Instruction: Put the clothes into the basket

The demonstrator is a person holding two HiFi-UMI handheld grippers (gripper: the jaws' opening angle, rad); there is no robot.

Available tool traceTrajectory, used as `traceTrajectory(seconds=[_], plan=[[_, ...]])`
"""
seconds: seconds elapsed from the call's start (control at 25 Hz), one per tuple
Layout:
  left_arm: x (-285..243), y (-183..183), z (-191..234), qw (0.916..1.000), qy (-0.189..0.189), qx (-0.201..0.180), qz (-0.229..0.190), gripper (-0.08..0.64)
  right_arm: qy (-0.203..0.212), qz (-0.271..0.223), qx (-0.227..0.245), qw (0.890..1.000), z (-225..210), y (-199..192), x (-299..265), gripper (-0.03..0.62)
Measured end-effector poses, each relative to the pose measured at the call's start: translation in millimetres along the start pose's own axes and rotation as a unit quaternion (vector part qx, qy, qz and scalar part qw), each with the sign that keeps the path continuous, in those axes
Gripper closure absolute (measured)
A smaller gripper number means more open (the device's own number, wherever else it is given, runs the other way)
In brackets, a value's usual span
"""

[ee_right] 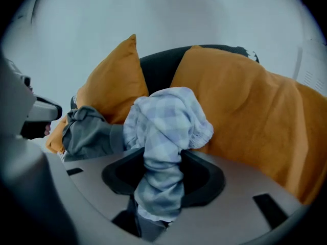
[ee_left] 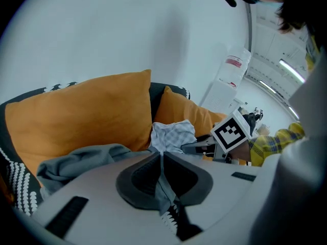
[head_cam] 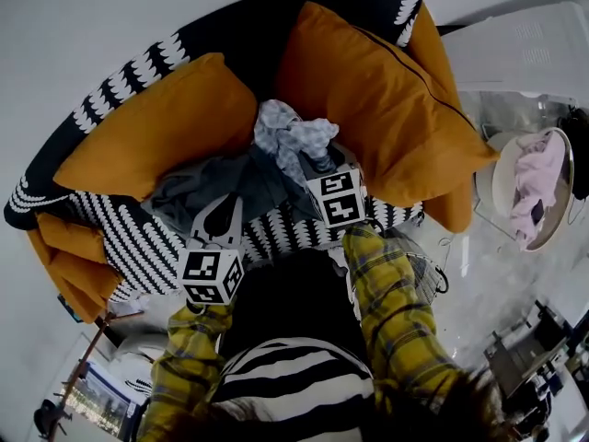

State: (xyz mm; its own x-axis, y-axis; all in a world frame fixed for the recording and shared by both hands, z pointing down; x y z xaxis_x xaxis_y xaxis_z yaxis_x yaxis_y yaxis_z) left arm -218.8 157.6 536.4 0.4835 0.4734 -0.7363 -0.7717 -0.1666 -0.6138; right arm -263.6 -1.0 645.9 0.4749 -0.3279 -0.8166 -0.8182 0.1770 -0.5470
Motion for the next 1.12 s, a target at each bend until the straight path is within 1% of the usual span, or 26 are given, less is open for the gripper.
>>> traceTrajectory(seconds=[0.08, 0.2, 0.4, 0.52, 0.64, 0.88, 1.12], plan=[[3.7, -0.5, -2.9, 1.0000, -0.002, -0.004, -0.002, 0.529, 0.019, 0.010, -0.006, 1.000, 12.5, -5.7, 1.9, 0.405], [11.8, 0.3, -2.5, 0.9999, -0.003, -0.010, -0.010, 0.529, 0.019, 0.007, -0.005, 1.000, 23.6, -10.4, 10.8, 0.440], [32.3, -0.9, -4.2, 0.9995, -0.006, -0.019, -0.023, 0.529, 0.017, -0.016, -0.027, 0.999, 38.4, -10.3, 42.4, 0.458], [46.0, -1.5, -10.9, 0.9991, -0.012, -0.025, -0.033, 0.529, 0.012, -0.029, -0.031, 0.999, 46.9, -12.7, 66.0, 0.460], [57.3, -1.4, -15.2, 0.9983, -0.020, -0.035, -0.043, 0.529, 0.000, -0.048, -0.034, 0.998, 53.2, -12.0, 88.9, 0.462], [82.7, -6.2, -28.7, 0.9961, -0.041, -0.053, -0.057, 0.529, -0.029, -0.088, -0.065, 0.994, 57.1, -13.1, 140.3, 0.465], [104.4, -12.9, -39.7, 0.9916, -0.075, -0.079, -0.069, 0.529, -0.065, -0.142, -0.095, 0.983, 65.4, -11.3, 198.9, 0.465]])
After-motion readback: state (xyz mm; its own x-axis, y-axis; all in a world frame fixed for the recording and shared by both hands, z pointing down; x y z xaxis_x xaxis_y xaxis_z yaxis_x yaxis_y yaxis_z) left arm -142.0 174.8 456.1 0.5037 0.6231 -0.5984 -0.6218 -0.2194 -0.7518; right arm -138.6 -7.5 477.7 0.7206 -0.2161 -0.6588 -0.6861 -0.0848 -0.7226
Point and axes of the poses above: the fingertips, and each gripper's own axes: x backward along the fingers, z to its left, y out of its top, the point moved 1 cm from there along x, backward along the fingers, and after that the axes turned 2 degrees about -y, right-handed, at the moved point
